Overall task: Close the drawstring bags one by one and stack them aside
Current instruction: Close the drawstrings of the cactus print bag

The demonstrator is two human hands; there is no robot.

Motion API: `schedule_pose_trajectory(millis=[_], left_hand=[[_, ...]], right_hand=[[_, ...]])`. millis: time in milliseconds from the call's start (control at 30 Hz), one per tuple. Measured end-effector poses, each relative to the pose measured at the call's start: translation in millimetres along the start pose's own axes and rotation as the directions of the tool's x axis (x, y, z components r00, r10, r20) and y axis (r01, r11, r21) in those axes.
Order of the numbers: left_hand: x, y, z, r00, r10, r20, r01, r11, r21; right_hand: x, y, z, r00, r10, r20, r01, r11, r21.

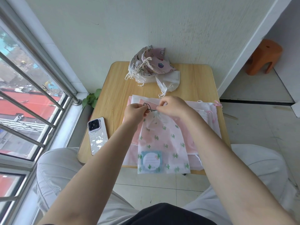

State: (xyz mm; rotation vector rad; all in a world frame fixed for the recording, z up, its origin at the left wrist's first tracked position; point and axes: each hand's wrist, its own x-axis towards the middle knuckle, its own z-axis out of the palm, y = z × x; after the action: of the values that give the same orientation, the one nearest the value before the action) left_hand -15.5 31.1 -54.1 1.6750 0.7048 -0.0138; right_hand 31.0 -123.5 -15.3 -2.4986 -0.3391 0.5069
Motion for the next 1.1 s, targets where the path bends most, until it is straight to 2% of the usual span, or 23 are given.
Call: schedule_pose_trajectory(millis=[67, 200, 267, 333, 400, 433, 467, 533, 567, 633, 733, 833, 867, 933, 1033, 1100], left_hand=[[0.3, 0.0, -4.3, 1.0, -0.01, 0.002, 0.01, 0.999, -0.033], [3.6, -0.9, -11.2, 0.998, -0.012, -0.067, 0.01, 0.999, -0.032], [6.3, -1.4, -13.6, 0.976, 0.005, -0.216, 0.002, 0.999, 0.036], [6.1, -0.2, -16.8, 0.914, 0.067, -0.399, -0.018, 0.992, 0.126], [7.5, 1.1, -19.2, 0.853, 0.25, -0.459, -0.112, 0.945, 0.306], [8.7, 2.1, -18.6, 0.852, 0.341, -0.398, -0.197, 0.912, 0.359], [9.8, 4.2, -16.8, 0.872, 0.4, -0.282, -0.295, 0.889, 0.35], [6.6, 10.2, -10.7, 0.925, 0.379, 0.021, -0.371, 0.89, 0.265], [5.5, 11.1, -8.2, 0.926, 0.35, 0.146, -0.377, 0.886, 0.27], [5.0, 11.5, -4.9, 0.908, 0.306, 0.285, -0.4, 0.835, 0.378], [4.7, 12.4, -4.2, 0.909, 0.276, 0.313, -0.413, 0.71, 0.571], [1.8, 13.5, -6.3, 0.918, 0.329, 0.222, -0.385, 0.601, 0.7], [0.1, 15.4, -7.2, 0.921, 0.327, 0.212, -0.377, 0.607, 0.7], [-0.2, 20.4, -8.2, 0.944, 0.226, 0.241, -0.33, 0.701, 0.632], [-4.5, 27.6, -10.3, 0.929, 0.059, 0.366, -0.211, 0.896, 0.391], [-6.6, 27.2, -11.7, 0.91, 0.051, 0.412, -0.154, 0.963, 0.221]], right_hand=[[-1.5, -1.4, -0.6, 0.998, -0.021, 0.056, 0.025, 0.997, -0.076], [-3.4, 1.0, -1.4, 0.993, -0.05, 0.107, 0.061, 0.993, -0.097], [-4.5, 2.6, -1.4, 0.993, -0.061, 0.099, 0.069, 0.994, -0.082], [-4.9, 4.2, -1.4, 0.993, -0.056, 0.104, 0.062, 0.997, -0.051], [-4.0, 6.3, -1.2, 0.993, -0.059, 0.102, 0.06, 0.998, -0.009], [-3.9, 6.5, -1.2, 0.993, -0.063, 0.098, 0.063, 0.998, 0.01], [-3.4, 6.5, -1.0, 0.993, -0.067, 0.093, 0.065, 0.998, 0.027], [-2.7, 6.5, -0.6, 0.994, -0.075, 0.082, 0.071, 0.996, 0.045], [-2.3, 6.5, 0.0, 0.994, -0.076, 0.075, 0.072, 0.996, 0.049], [-2.0, 7.1, 0.1, 0.995, -0.075, 0.063, 0.071, 0.996, 0.06], [-3.5, 8.2, -0.2, 0.995, -0.084, 0.06, 0.08, 0.995, 0.061], [-5.4, 9.9, -1.6, 0.995, -0.09, 0.049, 0.087, 0.994, 0.065], [-5.4, 10.5, -1.5, 0.995, -0.087, 0.045, 0.084, 0.994, 0.067], [-5.1, 11.6, -0.3, 0.996, -0.078, 0.04, 0.076, 0.995, 0.064], [-4.5, 12.7, 3.8, 0.997, -0.072, 0.034, 0.069, 0.995, 0.071], [-4.3, 12.9, 6.5, 0.997, -0.072, 0.032, 0.069, 0.994, 0.08]])
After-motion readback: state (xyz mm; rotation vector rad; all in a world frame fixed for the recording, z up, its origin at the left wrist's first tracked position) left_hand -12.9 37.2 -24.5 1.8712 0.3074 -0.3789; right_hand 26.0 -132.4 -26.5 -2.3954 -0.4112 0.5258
